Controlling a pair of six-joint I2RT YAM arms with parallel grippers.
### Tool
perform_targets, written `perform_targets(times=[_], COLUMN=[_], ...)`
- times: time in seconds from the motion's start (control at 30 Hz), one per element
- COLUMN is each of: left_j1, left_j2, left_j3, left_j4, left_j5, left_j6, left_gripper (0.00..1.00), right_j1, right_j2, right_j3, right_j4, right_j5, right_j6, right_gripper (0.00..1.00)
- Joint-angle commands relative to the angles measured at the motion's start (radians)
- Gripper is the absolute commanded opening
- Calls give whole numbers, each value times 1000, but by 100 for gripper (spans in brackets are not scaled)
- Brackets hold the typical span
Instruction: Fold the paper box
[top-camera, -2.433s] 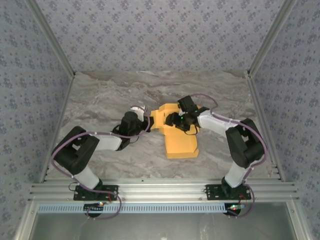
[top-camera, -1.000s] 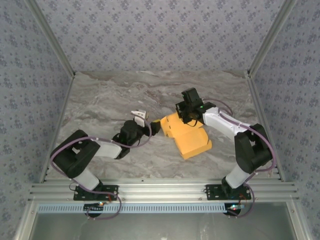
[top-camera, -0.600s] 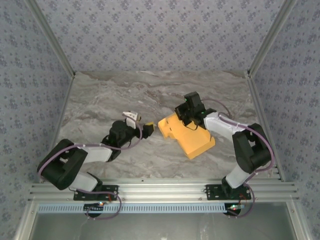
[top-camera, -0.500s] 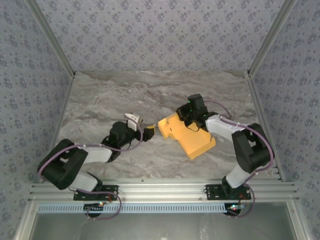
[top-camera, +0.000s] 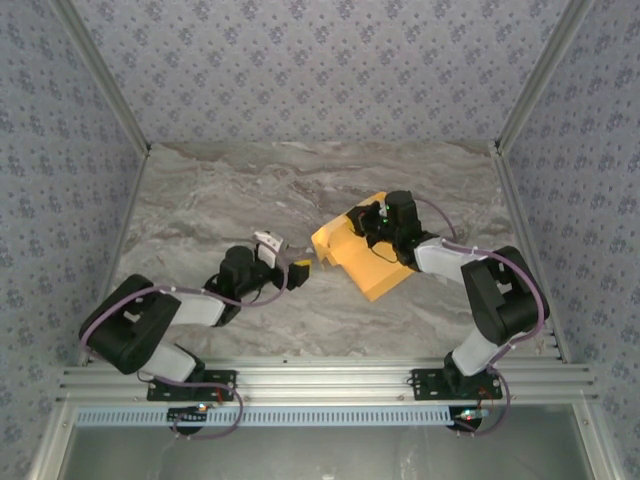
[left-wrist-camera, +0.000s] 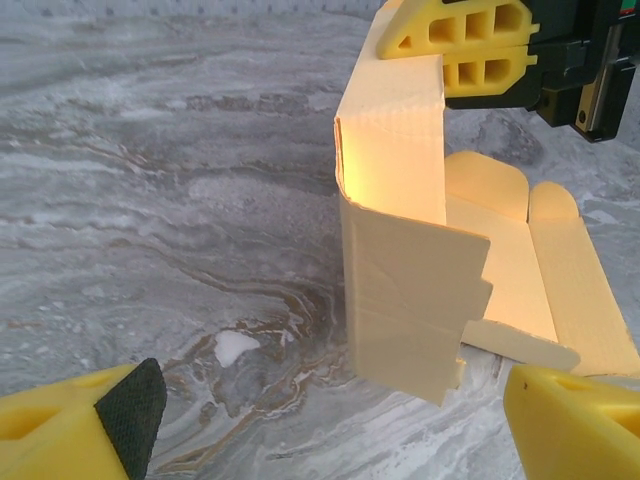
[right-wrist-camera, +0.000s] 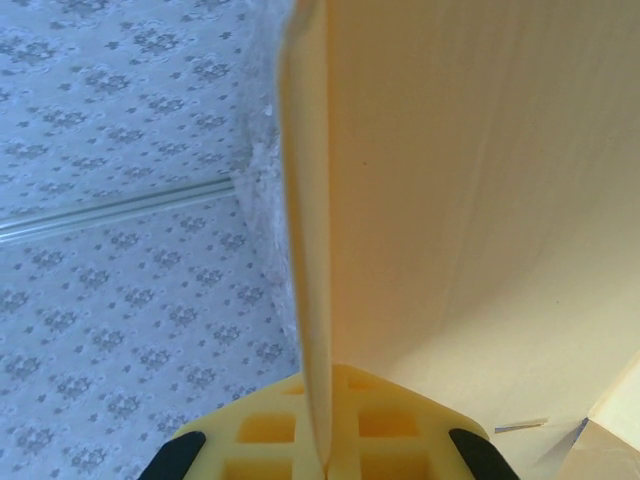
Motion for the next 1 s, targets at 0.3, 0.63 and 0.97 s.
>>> perform_targets(times=[0.3,0.63,0.97], left_j1=[-6,-55,-56], left_j2=[152,232,176], left_j3=[62,154,82], left_j4=[86,85,135], left_j5=[19,-2,23], left_j6=[70,89,66], left_gripper=[86,78,78], right_j1=[2,5,-3], right_j2=[139,134,124], right_j3=[-98,-121,-135], right_j4=[340,353,436], right_j5=[-63,-55,-88], right_j6=[20,41,62], right_gripper=[0,0,0])
